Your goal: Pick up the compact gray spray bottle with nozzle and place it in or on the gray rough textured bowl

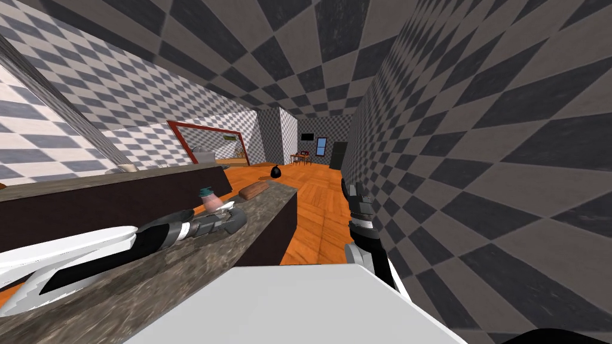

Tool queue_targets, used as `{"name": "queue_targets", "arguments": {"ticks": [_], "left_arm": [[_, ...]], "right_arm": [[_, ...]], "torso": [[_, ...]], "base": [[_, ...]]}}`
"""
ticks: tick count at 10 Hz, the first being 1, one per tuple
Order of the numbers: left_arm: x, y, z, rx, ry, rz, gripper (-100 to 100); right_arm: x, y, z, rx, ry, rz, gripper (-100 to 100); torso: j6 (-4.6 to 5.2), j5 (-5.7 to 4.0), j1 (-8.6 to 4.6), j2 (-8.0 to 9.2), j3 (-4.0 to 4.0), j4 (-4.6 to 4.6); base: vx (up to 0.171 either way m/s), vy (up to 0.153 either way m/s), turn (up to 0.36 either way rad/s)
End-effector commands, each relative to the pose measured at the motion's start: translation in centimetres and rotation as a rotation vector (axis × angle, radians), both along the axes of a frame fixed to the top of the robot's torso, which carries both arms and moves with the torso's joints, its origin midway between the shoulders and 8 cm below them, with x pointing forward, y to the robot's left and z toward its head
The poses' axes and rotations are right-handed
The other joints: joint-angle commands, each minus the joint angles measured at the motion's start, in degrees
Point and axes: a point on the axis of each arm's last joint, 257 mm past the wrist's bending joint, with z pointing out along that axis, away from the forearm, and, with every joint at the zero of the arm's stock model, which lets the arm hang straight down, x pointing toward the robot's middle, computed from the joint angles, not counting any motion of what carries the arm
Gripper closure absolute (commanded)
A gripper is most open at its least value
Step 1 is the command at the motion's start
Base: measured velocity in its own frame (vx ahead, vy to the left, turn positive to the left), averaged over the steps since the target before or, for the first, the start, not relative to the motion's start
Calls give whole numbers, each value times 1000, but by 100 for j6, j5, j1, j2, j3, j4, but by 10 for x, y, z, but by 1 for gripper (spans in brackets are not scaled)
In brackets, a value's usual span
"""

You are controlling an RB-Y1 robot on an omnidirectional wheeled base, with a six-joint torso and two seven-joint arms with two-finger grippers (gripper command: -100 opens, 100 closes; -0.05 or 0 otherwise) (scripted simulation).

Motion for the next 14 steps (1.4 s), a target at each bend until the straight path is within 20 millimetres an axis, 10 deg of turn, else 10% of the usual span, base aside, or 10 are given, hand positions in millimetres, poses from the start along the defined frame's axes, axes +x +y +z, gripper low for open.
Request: {"name": "queue_targets", "arguments": {"ticks": [1,9,10,14], "left_arm": [[-4,0,0,-6,2,-16,-100],[-23,28,-7,-6,0,-46,-100],[-24,27,-6,-7,1,-49,100],[-24,27,-6,-7,0,-49,100]], "right_arm": [[0,0,0,0,0,0,0],[0,0,0,0,0,0,0],[0,0,0,0,0,0,0],[0,0,0,0,0,0,0]], "torso": [[0,0,0,0,0,0],[3,0,9,8,4,1],[3,4,23,17,9,3],[3,9,37,28,15,5]], "base": [[64,-58,38],[52,-60,47],[5,-6,0],[0,0,0]]}}
